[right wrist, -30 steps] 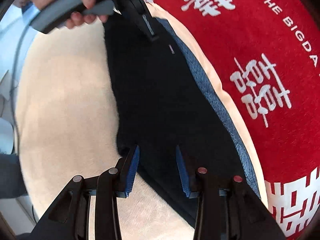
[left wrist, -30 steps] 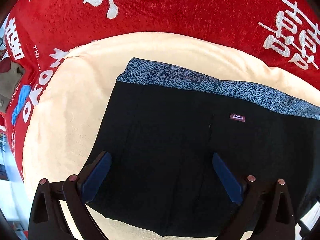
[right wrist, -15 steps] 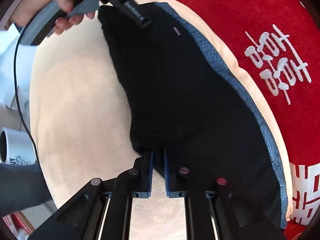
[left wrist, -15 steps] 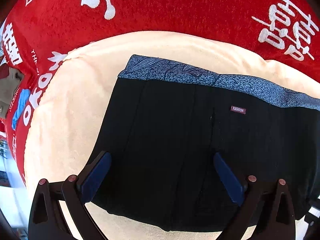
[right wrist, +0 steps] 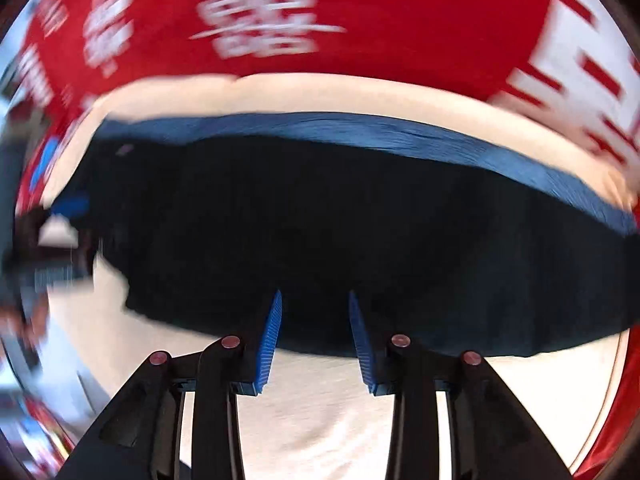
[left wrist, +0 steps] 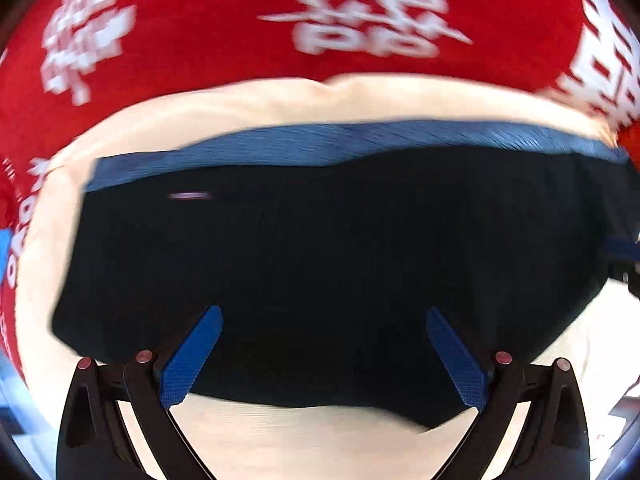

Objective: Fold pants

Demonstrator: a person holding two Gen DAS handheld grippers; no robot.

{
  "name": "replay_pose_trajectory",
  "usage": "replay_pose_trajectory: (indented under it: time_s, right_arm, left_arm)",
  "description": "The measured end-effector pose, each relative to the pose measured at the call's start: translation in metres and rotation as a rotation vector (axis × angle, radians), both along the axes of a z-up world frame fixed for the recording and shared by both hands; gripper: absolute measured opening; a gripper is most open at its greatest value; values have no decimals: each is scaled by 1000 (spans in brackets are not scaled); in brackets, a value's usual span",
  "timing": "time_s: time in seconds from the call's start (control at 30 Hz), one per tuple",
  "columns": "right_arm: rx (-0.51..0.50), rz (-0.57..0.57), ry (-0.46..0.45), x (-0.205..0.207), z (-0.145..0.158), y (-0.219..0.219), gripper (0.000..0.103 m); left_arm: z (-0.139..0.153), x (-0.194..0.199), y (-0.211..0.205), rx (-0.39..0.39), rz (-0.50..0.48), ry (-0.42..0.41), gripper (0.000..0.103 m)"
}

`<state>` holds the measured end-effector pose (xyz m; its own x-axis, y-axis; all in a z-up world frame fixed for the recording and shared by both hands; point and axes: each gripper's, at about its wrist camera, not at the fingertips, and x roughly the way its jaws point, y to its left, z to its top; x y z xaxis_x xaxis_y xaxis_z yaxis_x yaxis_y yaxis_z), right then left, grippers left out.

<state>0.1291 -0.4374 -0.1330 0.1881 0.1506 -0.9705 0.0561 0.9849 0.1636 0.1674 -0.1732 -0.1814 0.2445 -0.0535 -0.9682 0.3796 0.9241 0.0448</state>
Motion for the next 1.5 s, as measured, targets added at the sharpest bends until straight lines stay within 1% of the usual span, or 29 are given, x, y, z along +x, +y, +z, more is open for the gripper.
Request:
replay_pose_trajectory:
  time_s: [0.07, 0.1, 0.13, 0.17, 0.23, 0.33, 0.4, 0.47, 0.53, 0.63, 0.73, 0.87, 0.97, 1.07, 1.1, 1.17, 1.2, 1.27, 1.4, 1.47, 1.5]
  right_arm:
    - [-45, -30, 44, -7, -12, -18, 38]
    - [-62, -44, 66, -14, -18, -25, 38]
    - [-12, -76, 24, -23, -16, -33, 38]
    - [6, -100, 9, -29, -13, -37, 38]
    - [18, -113, 4, -37, -10, -38, 38]
    - [25, -127, 12, -46, -12, -36, 39]
    - [56, -156, 18, -48, -11, -41, 39]
    - [106, -205, 47, -60, -16, -49, 39]
    - [125, -252, 80, -67, -24, -57, 39]
    - [161, -312, 89, -79, -25, -73, 39]
    - [183, -359, 83, -91, -20, -91, 39]
    - [203, -422, 58, -93, -18, -120, 39]
    - [227, -531, 28, -98, -15, -156, 42]
    - [250, -671, -3, -104, -17, -197, 43]
    - [250, -717, -12, -106, -18, -211, 43]
    - [216, -785, -28, -111, -17, -235, 43]
    - [199, -816, -36, -114, -17, -246, 43]
    - [197, -879, -48, -111, -20, -262, 43]
    - [203, -1019, -66, -122, -25, -295, 43]
    - [207, -1039, -78, -129, -25, -307, 43]
    - [210, -1035, -81, -130, -25, -310, 34]
  left_arm:
    - [-19, -10, -17, 56, -23, 32, 103]
    - [-19, -17, -16, 51, -1, -20, 103]
    - [-18, -21, -15, 49, 8, -33, 103]
    - [-18, -24, -13, 50, 8, -32, 103]
    - [-19, -26, -11, 50, 13, -26, 103]
    - [-18, -23, -12, 71, 18, -6, 103]
    - [-14, -18, -17, 103, 11, 5, 103]
    - [-10, -18, -27, 119, 0, 8, 103]
    - [-6, -18, -32, 118, -8, 15, 103]
    - [2, -21, -48, 114, -29, 17, 103]
    - [8, -22, -71, 94, -48, 17, 103]
    - [11, -17, -108, 56, -59, 21, 103]
    - [13, -11, -143, 19, -61, 13, 103]
    - [11, -5, -180, -14, -65, 11, 103]
    - [8, -4, -191, -12, -69, 8, 103]
    - [-3, -4, -212, 13, -84, 10, 103]
    - [-12, -5, -221, 40, -86, 23, 103]
    - [-18, -8, -228, 62, -79, 30, 103]
    - [-18, -10, -224, 37, -64, 16, 103]
    - [-18, -9, -223, 37, -62, 22, 103]
    - [-18, -9, -224, 44, -67, 20, 103]
